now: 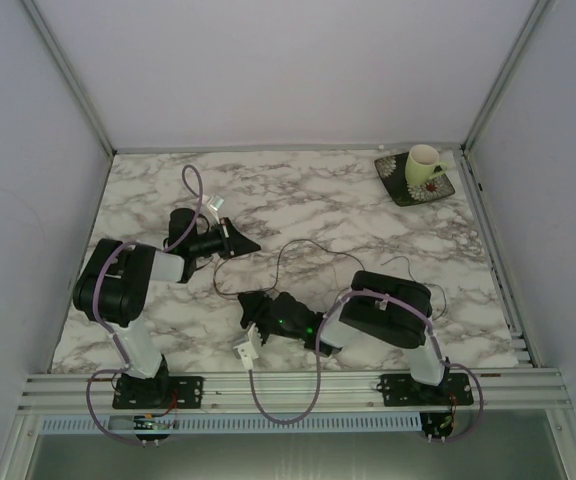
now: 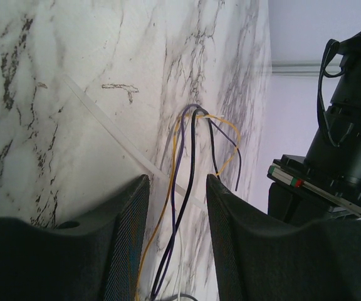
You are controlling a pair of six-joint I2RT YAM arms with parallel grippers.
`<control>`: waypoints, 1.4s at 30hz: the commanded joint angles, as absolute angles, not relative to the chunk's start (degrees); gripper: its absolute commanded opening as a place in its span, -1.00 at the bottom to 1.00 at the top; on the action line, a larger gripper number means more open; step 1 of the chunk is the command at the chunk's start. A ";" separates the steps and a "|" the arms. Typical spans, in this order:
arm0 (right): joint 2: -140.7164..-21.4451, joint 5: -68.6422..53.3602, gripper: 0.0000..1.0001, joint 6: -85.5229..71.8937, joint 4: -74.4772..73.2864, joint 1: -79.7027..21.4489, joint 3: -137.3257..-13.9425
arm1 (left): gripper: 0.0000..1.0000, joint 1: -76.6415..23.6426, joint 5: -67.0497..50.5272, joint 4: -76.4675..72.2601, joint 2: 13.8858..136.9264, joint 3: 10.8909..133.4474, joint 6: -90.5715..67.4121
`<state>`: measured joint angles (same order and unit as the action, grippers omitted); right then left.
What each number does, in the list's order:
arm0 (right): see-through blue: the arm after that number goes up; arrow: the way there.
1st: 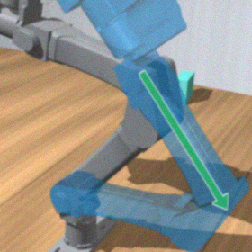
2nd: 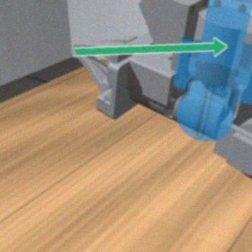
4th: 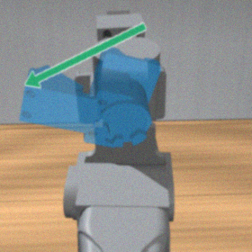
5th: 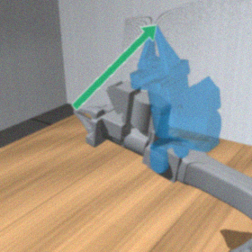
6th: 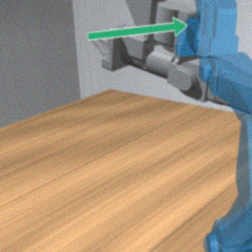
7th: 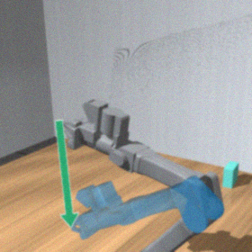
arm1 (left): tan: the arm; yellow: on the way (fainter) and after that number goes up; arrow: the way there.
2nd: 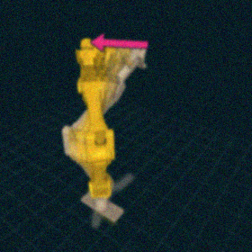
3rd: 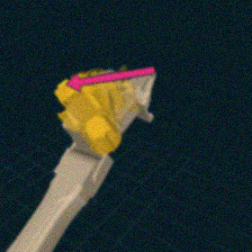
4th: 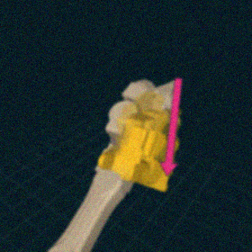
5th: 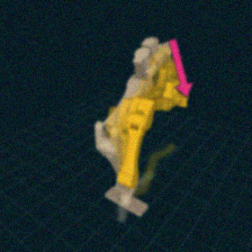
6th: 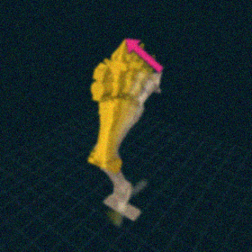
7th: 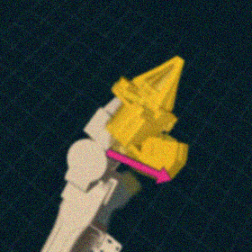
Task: Zip-tie the wires
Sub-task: Tie the cable at the center of the board.
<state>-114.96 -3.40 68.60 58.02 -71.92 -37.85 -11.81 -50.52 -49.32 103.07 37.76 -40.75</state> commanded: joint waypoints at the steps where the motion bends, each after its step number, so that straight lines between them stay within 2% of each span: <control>1: -116.35 -3.64 -0.17 69.21 57.64 -72.50 -39.75 | -1.00 -12.16 -51.58 -49.58 103.45 39.22 -40.59; 19: -118.18 1.63 -0.19 72.24 57.37 -72.34 -40.71 | -1.00 -12.66 -51.37 -49.98 103.91 39.32 -45.33; 33: -117.86 1.49 -0.20 68.73 60.56 -74.25 -40.46 | -1.00 -12.79 -50.07 -48.96 103.79 40.06 -46.17; 42: -118.26 3.93 -0.29 68.04 63.09 -76.04 -40.23 | -1.00 -12.94 -49.24 -48.88 104.06 39.80 -46.40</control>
<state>-117.54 3.14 69.34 60.05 -75.42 -39.90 -12.58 -49.50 -48.10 103.37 38.65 -46.17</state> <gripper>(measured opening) 0.363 0.005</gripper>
